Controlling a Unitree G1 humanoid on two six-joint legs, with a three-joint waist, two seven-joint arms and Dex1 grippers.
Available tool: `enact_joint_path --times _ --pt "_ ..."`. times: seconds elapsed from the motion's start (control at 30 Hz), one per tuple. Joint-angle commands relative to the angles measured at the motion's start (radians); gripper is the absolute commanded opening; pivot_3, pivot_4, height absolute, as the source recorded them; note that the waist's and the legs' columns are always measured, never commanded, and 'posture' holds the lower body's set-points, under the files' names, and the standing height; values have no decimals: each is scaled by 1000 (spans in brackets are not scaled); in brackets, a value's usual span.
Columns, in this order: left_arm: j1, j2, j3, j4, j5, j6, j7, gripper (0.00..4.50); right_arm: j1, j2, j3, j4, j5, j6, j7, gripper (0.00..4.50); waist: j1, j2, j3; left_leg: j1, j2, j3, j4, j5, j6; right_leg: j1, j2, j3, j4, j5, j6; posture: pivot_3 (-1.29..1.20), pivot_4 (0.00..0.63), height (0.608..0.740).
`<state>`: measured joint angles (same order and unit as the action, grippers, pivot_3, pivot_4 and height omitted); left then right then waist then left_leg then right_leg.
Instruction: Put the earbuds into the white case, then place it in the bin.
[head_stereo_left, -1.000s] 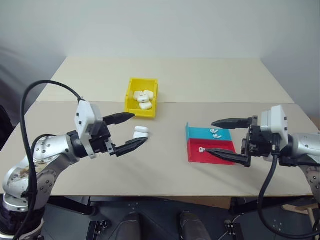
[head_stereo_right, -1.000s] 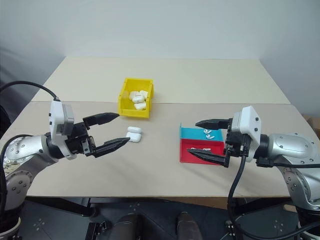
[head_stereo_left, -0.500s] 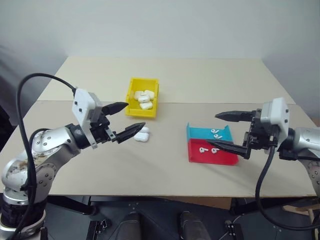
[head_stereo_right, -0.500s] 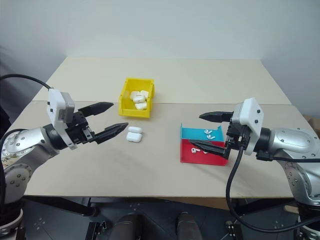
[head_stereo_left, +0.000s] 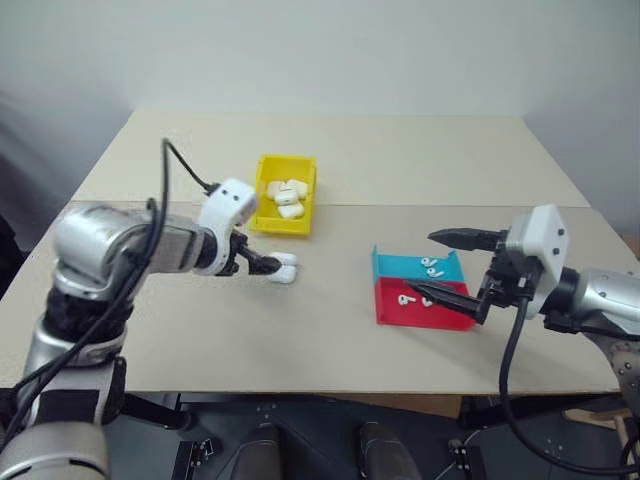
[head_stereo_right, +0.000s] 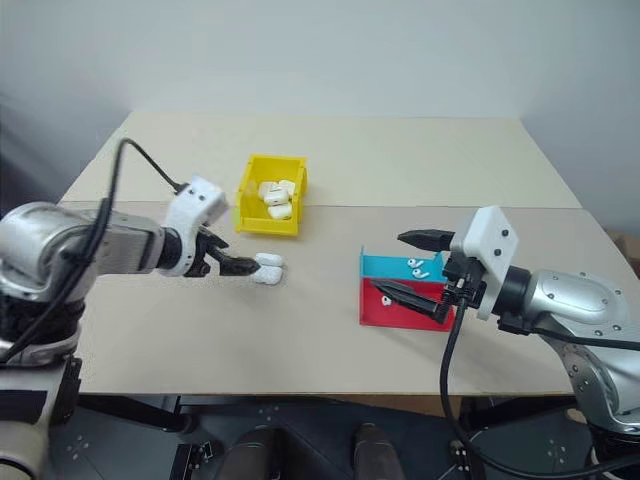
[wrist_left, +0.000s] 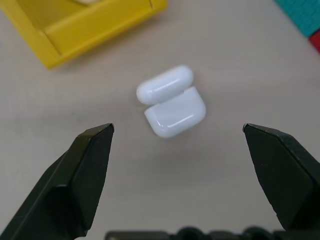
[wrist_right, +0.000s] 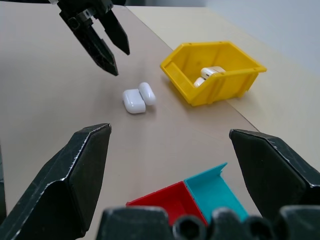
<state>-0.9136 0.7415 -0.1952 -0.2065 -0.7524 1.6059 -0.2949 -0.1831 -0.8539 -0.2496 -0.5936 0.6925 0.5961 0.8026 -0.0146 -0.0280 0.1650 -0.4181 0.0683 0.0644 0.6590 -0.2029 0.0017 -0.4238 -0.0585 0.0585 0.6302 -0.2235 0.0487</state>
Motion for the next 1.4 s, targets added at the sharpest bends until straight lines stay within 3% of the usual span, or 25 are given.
enact_joint_path --times 0.03,0.3,0.57,0.77,1.03,1.27,1.4 --pt "-68 -21 -69 51 -93 9 99 4500 9 13 -24 -54 25 -4 -20 4429 2 0 0 0 0 0 0 0 0 0 0 0 0 0 0 0 150 740" --pt "-193 -140 -154 388 -313 9 501 4500 28 34 -21 -75 13 -14 -37 4429 3 0 0 0 0 -1 0 0 0 1 0 0 0 0 0 0 150 740" --pt "-308 -335 -45 715 -474 9 909 4500 45 53 -16 -91 0 -30 -52 4429 4 -1 0 -2 -1 -1 0 0 0 0 -1 0 0 2 -2 0 150 740" --pt "-316 -369 -29 811 -568 9 1103 4500 55 65 -12 -102 -9 -34 -60 4429 0 -1 0 -2 -2 -1 0 0 0 -1 -1 0 0 3 -4 0 150 740" --pt "-285 -463 125 831 -481 9 1281 4500 62 70 -5 -102 -20 -44 -62 4429 5 -1 0 -2 -3 -2 0 1 -1 0 -2 -1 -1 4 -5 0 150 740" --pt "-286 -519 232 882 -412 9 1302 4500 62 72 -4 -107 -18 -46 -64 4429 5 -1 0 -2 -3 -3 0 1 -2 0 -2 -2 -1 5 -6 0 150 740" --pt "-269 -518 248 848 -383 9 1305 3536 67 73 -5 -112 -15 -48 -64 4500 4 -1 0 -2 -3 -3 0 2 -3 0 -2 -2 -1 5 -6 0 150 740"
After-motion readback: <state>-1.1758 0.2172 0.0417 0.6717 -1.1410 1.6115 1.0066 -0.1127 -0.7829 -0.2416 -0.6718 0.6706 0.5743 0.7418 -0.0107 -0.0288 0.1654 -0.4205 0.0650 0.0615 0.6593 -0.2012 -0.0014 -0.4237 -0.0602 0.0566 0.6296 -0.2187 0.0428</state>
